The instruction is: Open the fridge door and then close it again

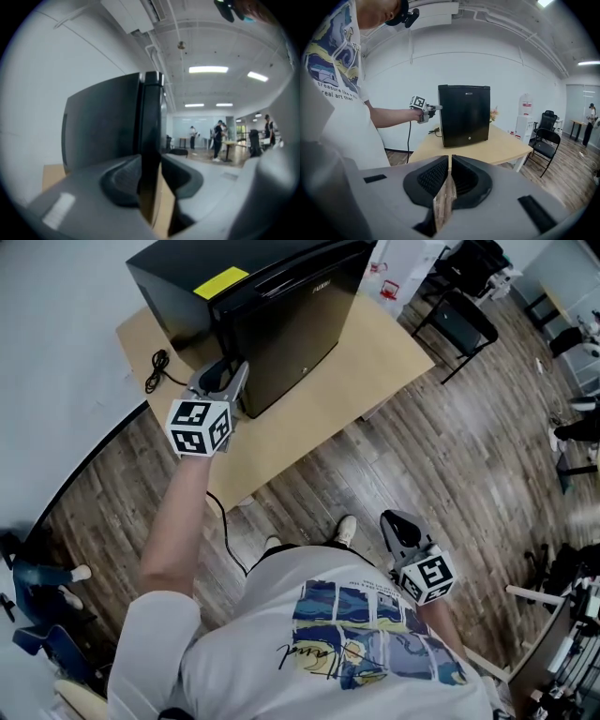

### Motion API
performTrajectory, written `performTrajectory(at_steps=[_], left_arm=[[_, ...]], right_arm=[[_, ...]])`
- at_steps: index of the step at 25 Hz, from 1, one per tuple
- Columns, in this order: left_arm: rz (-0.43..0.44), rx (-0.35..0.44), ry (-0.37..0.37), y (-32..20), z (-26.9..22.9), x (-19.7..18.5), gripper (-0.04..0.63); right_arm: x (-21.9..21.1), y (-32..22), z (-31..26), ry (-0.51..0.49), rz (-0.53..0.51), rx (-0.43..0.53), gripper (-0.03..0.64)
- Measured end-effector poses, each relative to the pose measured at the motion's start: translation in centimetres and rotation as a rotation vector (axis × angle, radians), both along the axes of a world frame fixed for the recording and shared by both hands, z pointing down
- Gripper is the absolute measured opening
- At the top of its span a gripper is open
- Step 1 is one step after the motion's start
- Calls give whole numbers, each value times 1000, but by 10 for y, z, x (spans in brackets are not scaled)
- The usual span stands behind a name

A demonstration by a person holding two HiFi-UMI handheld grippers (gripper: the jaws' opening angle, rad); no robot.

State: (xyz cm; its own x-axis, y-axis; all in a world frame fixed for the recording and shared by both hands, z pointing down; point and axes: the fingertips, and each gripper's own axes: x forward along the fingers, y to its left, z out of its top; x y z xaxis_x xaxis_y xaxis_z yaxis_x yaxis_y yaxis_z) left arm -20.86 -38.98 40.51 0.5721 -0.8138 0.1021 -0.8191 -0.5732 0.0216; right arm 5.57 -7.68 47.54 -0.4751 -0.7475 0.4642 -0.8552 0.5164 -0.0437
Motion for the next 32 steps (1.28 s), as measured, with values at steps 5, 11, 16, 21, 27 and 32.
performTrajectory(at_steps=[5,11,16,21,27,32], left_arm=[[-13,-19,-1,-1,2,1,135],[0,-4,-12,0,1,1,132],[-25,-20,9,0,0,0,130],[-64,-30,14,2,1,1,130],[-106,-32,16,2,-1,5,132],[-151,-37,21,3,-2,4,133]], right_arm=[[4,1,-1,-1,39,8,27],[5,-3,-1,-7,44,28,27],[12,-8,1,-33,37,39,26],[28,-11,2,-40,-2,30,26],[57,-18,2,-55,-19,25,26],[74,-25,4,-63,-54,14,26]])
